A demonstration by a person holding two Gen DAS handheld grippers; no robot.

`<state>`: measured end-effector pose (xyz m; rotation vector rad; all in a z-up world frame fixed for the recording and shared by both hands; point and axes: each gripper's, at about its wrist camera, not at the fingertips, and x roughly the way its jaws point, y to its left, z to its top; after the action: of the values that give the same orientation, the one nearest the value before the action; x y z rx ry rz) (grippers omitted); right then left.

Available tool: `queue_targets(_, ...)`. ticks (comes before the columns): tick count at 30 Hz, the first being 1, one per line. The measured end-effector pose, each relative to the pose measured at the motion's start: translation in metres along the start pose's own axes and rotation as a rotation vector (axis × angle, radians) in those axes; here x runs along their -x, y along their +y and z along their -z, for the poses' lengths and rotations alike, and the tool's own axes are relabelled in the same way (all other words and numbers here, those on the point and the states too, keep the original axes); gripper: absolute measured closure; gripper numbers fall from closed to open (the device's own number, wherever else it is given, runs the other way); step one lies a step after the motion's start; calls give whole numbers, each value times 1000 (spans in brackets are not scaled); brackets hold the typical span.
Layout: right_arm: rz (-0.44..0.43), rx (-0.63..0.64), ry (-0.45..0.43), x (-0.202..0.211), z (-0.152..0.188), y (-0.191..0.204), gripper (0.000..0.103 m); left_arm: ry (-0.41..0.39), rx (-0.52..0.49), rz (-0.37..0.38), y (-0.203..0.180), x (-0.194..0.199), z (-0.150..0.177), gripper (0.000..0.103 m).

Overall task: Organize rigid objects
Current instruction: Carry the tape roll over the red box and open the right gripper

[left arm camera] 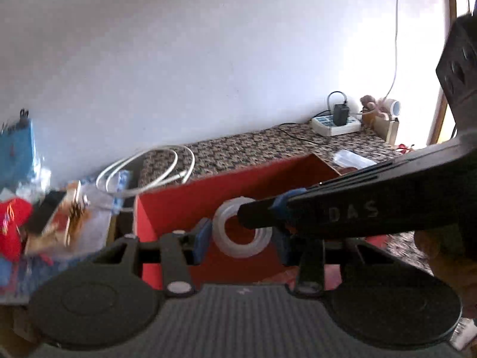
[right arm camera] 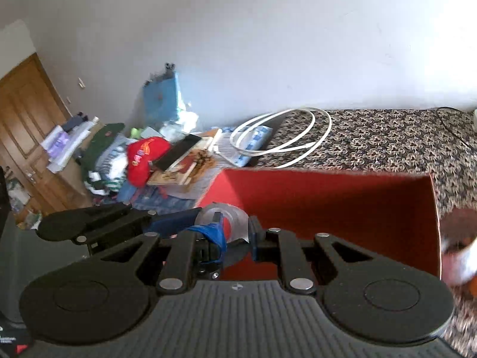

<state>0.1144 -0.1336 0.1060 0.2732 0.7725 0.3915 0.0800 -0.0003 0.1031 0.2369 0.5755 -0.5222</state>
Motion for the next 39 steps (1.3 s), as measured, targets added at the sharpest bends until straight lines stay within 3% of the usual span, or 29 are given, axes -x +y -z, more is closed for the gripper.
queue_targets(6, 30, -56, 128, -61, -20, -32, 103, 92, -8, -11, 23, -62, -19, 60)
queue_targets(12, 5, -154, 240, -104, -26, -55, 103, 217, -42, -71, 28, -118, -16, 59)
queue_targets(16, -3, -197, 273, -121, -28, -61, 103, 259, -15, -109, 38, -135, -13, 52)
queue_targets(21, -51, -286, 278, -133, -26, -77, 103, 261, 40, -128, 48, -135, -12, 51)
queue_targets(24, -47, -272, 261, -127, -26, -85, 103, 260, 67, -131, 51, -134, -10, 47)
queue_targets(28, -8, -249, 293, -117, -25, -93, 103, 271, 92, -151, 53, -135, -8, 47)
queue_targets(33, 171, -121, 449, -132, -18, -89, 103, 283, 117, -149, 57, -138, -8, 46)
queue_targets(36, 256, -114, 518, -145, -13, -92, 102, 289, 127, -148, 59, -141, -8, 44)
queue_targets(39, 220, -142, 557, -157, -11, -95, 100, 297, 115, -139, 57, -141, -7, 43)
